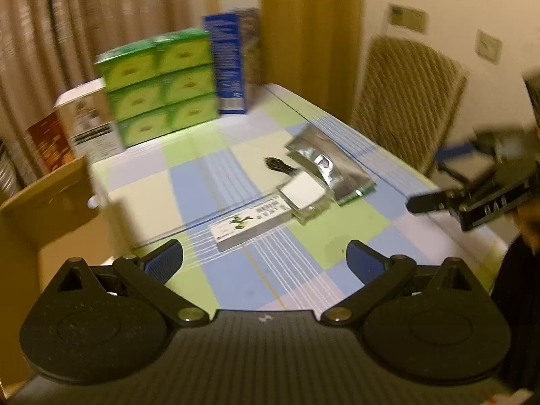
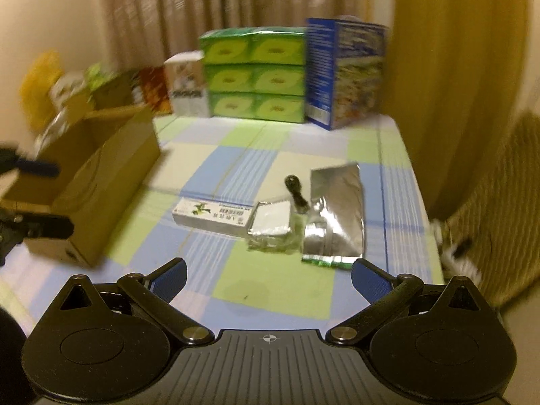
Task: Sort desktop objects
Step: 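Grasp the white ointment box with the left tool while the right tool grasps the clear container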
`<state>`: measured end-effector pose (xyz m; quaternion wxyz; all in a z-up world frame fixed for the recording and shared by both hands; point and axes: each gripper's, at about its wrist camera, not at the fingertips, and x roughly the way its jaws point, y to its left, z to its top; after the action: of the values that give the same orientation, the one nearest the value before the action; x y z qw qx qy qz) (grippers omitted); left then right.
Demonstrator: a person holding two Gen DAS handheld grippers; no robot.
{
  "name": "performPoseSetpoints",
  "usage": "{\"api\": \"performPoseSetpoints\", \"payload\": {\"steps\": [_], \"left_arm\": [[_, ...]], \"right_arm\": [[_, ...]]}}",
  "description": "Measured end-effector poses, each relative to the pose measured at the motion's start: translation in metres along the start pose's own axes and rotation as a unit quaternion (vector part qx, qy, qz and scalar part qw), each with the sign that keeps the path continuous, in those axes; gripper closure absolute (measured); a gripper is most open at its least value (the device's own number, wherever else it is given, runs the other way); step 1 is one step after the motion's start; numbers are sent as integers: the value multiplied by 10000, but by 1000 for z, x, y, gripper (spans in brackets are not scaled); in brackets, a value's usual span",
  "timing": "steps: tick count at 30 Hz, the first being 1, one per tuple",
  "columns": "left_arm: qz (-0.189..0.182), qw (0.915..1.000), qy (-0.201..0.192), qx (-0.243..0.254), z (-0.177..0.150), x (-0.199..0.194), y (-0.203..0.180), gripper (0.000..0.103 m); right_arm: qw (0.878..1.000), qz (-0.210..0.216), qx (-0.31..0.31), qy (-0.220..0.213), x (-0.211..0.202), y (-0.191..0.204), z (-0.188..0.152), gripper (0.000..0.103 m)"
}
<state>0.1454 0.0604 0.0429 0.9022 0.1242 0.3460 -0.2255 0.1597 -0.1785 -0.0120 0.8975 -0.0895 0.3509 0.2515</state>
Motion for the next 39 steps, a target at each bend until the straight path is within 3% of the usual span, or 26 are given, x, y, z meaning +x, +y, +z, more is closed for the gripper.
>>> {"api": "performPoseSetpoints", "payload": {"steps": [6,15,20,27,33,39], "left_arm": [[-345,9935,362,1025,15,37,6,2],[-727,9697,1043,2087,25,112,17,9],[-768,9636,1275,2221,27,154,27,11],[-1001,9514,1677,2381,28,205,36,21],[-1216,9440,2010,2316,35,231,40,25],[-1204,9324,2338,2478,36,253,39,27]], "right_arm": [[9882,341,-1484,163,31,1,16,2],[9381,807,-3295,698,107,4,22,2],[9208,1128,-3635,849,150,1,30,2],[8934,1257,-4180,1062,200,3,39,3],[8818,1486,-4274,1330,232,3,47,4],[8715,1654,-4302,1673,253,3,52,10]]}}
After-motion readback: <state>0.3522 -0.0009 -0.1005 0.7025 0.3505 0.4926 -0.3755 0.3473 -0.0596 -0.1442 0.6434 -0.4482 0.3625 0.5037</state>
